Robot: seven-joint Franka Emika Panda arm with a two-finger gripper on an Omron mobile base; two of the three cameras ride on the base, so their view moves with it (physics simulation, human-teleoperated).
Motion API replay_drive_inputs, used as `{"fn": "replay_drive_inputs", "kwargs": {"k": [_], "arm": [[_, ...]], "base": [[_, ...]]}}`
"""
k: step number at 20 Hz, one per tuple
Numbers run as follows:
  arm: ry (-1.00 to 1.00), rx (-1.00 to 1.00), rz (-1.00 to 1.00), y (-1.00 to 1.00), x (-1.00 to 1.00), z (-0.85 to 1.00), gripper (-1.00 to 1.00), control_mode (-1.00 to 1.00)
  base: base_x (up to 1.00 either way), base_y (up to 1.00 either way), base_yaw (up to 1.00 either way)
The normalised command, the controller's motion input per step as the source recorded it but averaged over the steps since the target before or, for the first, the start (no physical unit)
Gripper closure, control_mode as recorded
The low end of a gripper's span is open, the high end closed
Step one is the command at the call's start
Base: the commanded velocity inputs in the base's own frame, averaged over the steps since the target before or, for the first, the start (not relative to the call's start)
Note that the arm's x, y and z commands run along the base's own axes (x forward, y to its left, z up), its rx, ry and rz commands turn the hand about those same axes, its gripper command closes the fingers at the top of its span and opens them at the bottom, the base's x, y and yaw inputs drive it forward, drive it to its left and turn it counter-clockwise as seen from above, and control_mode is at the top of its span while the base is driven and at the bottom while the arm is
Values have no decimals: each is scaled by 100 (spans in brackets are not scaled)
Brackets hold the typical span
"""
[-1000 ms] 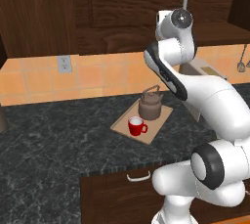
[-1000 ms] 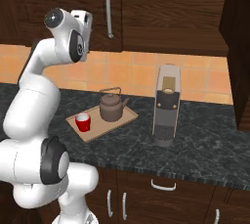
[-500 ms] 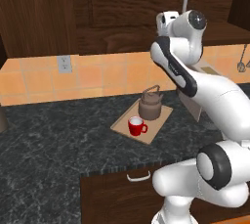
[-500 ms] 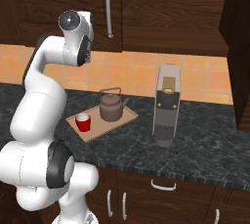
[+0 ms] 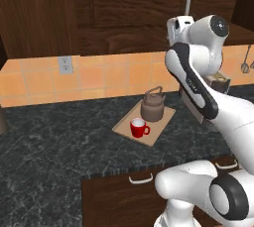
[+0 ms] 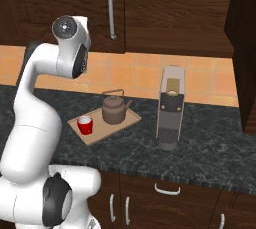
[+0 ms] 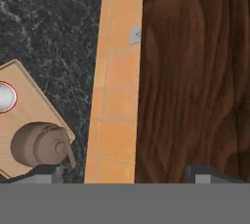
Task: Pick the kettle from the counter and place it on the tray. Then pick the mug from the cabinet and place it on the tray. Then close the cabinet doors.
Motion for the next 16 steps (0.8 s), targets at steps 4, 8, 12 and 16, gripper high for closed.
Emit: {"fn": "replay_drive_inputs", "kwargs": {"k": [4, 8, 12, 16], "arm": [[0, 37, -22, 0, -99, 0, -100, -100], [0, 64, -61, 0, -91, 0, -100, -100], [0, 70, -74, 1, -78, 0, -100, -100], [0, 91, -69, 0, -65, 0, -100, -100]], "base": [[0, 0, 0], [0, 0, 0], [0, 0, 0], [0, 0, 0]]}}
